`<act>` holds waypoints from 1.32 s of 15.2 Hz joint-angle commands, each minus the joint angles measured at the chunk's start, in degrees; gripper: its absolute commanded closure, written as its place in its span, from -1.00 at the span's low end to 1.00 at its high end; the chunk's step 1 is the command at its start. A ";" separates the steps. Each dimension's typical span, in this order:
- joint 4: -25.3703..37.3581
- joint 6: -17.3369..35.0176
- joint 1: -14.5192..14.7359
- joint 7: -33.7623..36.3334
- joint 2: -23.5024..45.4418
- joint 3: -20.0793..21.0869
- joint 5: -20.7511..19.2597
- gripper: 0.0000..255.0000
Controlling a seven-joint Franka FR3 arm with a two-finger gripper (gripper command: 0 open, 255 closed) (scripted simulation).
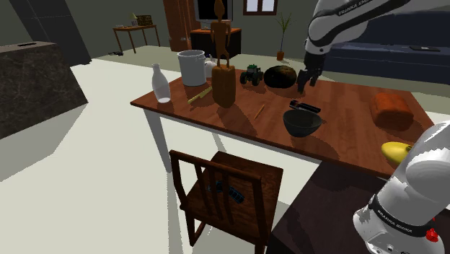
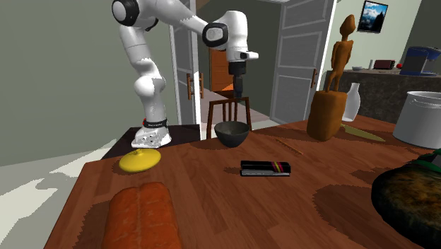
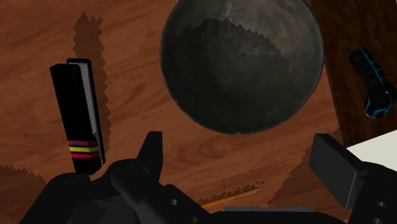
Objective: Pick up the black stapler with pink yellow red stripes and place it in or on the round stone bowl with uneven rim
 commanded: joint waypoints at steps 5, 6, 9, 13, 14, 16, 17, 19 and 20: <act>6.08 5.66 -1.31 -9.04 13.01 -4.97 5.18 -1.00; 7.33 6.27 -1.70 -10.60 15.20 -5.48 6.37 -1.00; 11.51 7.64 -3.31 -15.28 21.93 -6.51 10.26 -1.00; 18.15 8.39 -6.67 -20.99 30.99 -6.44 15.42 -1.00; 20.00 8.39 -7.67 -22.23 33.25 -6.23 16.58 -1.00; 23.95 8.20 -9.83 -24.46 37.73 -5.63 18.67 -1.00; 26.05 8.01 -10.95 -25.44 39.97 -5.29 19.60 -1.00; 30.52 7.43 -13.21 -27.15 44.45 -4.57 21.24 -1.00; 32.54 7.11 -14.20 -27.77 46.36 -4.23 21.84 -1.00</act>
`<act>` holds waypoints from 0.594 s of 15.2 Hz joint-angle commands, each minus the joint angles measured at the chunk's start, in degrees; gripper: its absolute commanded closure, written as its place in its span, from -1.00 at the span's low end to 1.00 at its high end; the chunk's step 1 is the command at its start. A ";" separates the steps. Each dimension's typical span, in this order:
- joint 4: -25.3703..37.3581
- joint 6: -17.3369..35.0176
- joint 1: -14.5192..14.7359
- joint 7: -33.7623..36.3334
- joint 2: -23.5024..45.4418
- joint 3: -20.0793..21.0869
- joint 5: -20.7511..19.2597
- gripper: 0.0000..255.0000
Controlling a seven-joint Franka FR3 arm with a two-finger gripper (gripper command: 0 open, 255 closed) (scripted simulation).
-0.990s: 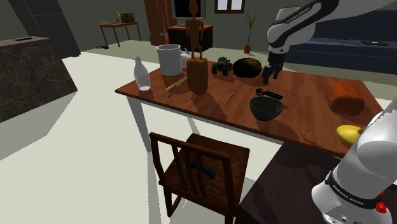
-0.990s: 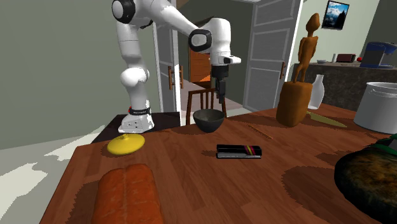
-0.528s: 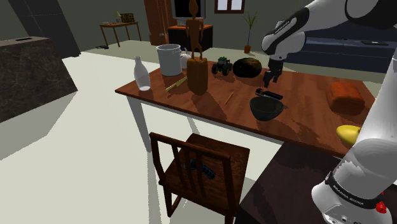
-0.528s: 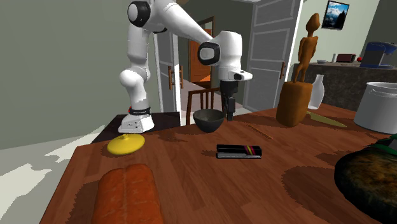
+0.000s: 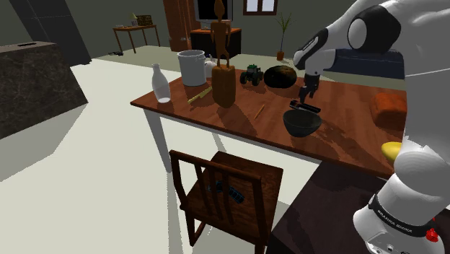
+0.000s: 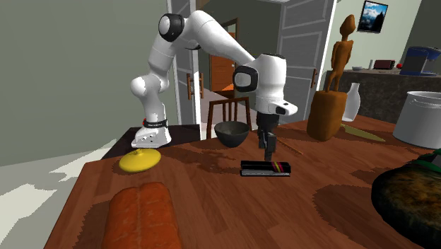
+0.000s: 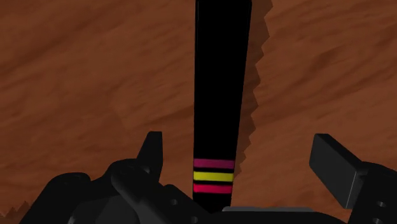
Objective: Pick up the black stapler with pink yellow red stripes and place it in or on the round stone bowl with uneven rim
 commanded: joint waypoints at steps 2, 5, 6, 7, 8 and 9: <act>2.12 0.62 -1.30 -0.94 3.04 0.70 1.14 -1.00; 1.91 2.20 -1.69 -1.36 4.47 1.20 1.83 -1.00; 1.87 2.72 -1.83 -1.50 4.96 1.37 2.06 -1.00; 1.84 3.23 -1.97 -1.63 5.46 1.54 2.29 -1.00; 1.81 3.52 -2.05 -1.71 5.75 1.64 2.42 -1.00; 1.82 3.52 -2.05 -1.71 5.75 1.64 2.42 -1.00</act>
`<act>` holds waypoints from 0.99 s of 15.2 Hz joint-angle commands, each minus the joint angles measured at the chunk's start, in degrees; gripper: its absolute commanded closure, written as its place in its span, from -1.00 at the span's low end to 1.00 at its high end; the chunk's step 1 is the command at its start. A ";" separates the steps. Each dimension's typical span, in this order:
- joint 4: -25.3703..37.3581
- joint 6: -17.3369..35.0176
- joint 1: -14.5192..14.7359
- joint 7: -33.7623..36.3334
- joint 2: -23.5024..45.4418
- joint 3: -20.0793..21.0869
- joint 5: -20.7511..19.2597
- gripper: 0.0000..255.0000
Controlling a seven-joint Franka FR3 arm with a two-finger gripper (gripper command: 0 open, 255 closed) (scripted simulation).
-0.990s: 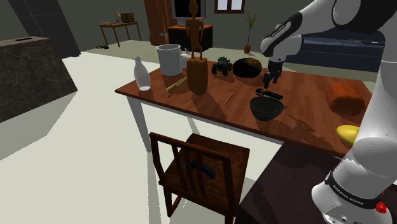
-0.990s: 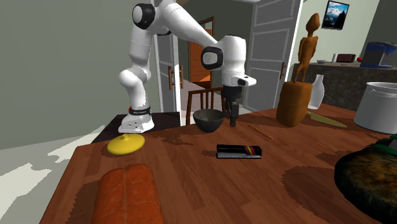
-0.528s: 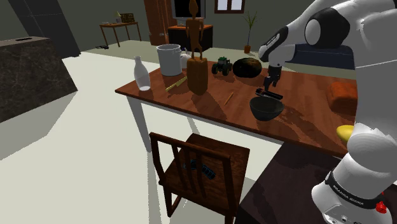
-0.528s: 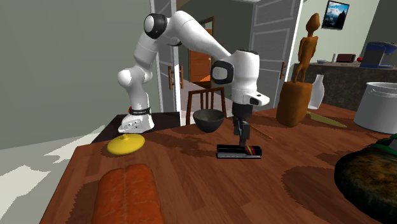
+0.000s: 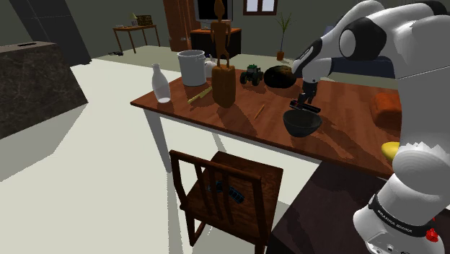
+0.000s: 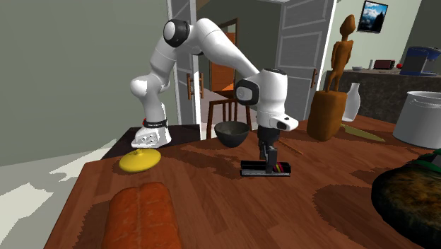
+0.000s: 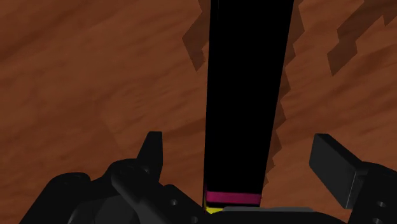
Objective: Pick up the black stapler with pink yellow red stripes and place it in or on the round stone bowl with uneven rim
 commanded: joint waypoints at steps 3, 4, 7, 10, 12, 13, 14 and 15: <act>-0.12 0.30 -0.07 -0.10 0.16 0.06 0.10 -1.00; -0.12 0.30 -0.07 -0.10 0.16 0.06 0.10 -1.00; -0.12 0.29 -0.07 -0.09 0.16 0.06 0.10 -1.00; -0.12 0.29 -0.07 -0.09 0.16 0.06 0.10 1.00; 0.01 0.25 -0.11 -0.11 0.23 0.08 0.12 1.00; 0.01 0.22 -0.11 -0.12 0.21 0.07 0.11 1.00; 0.06 0.20 -0.13 -0.12 0.24 0.07 0.11 1.00; 0.04 0.17 -0.12 -0.12 0.19 0.05 0.09 1.00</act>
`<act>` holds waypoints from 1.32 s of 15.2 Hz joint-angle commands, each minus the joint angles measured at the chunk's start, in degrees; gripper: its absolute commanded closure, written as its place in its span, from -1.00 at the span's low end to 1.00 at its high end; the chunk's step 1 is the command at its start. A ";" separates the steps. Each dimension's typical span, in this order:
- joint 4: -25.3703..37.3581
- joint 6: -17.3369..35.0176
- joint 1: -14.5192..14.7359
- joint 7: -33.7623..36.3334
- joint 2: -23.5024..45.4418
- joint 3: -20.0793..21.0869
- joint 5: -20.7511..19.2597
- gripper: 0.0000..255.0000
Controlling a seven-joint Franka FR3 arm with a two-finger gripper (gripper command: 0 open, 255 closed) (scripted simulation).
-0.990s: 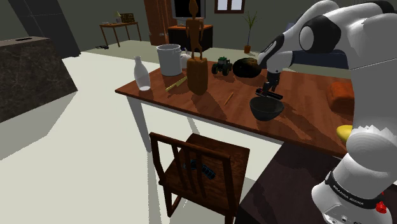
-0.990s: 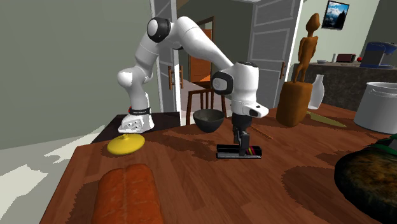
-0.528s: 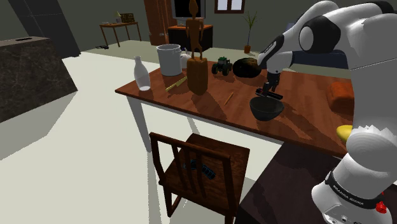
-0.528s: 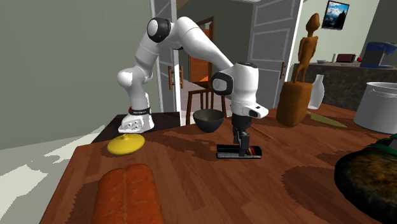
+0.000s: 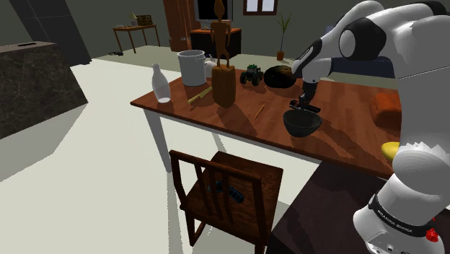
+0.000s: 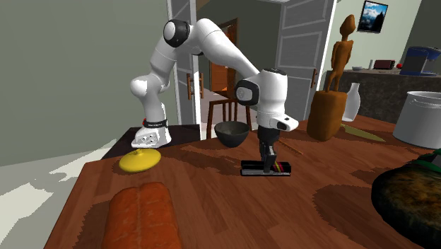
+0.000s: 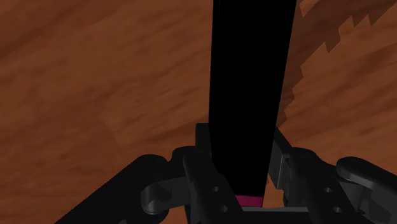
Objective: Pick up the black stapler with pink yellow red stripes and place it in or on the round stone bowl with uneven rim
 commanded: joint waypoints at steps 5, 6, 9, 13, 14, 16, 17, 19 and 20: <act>0.00 -1.40 0.37 0.39 -1.40 -0.55 -0.68 1.00; 0.10 -1.94 0.48 0.51 -1.86 -0.72 -0.90 1.00; 0.46 -3.57 0.80 0.87 -3.21 -1.20 -1.57 1.00; 1.12 -5.83 1.19 1.34 -4.90 -1.78 -2.43 1.00; 1.32 -6.40 1.27 1.45 -5.30 -1.92 -2.64 1.00; 1.77 -7.57 1.43 1.67 -6.08 -2.17 -3.05 1.00; 2.01 -8.16 1.51 1.78 -6.46 -2.30 -3.25 1.00; 2.53 -9.36 1.65 2.00 -7.19 -2.53 -3.64 1.00; 2.82 -9.96 1.71 2.10 -7.54 -2.65 -3.83 1.00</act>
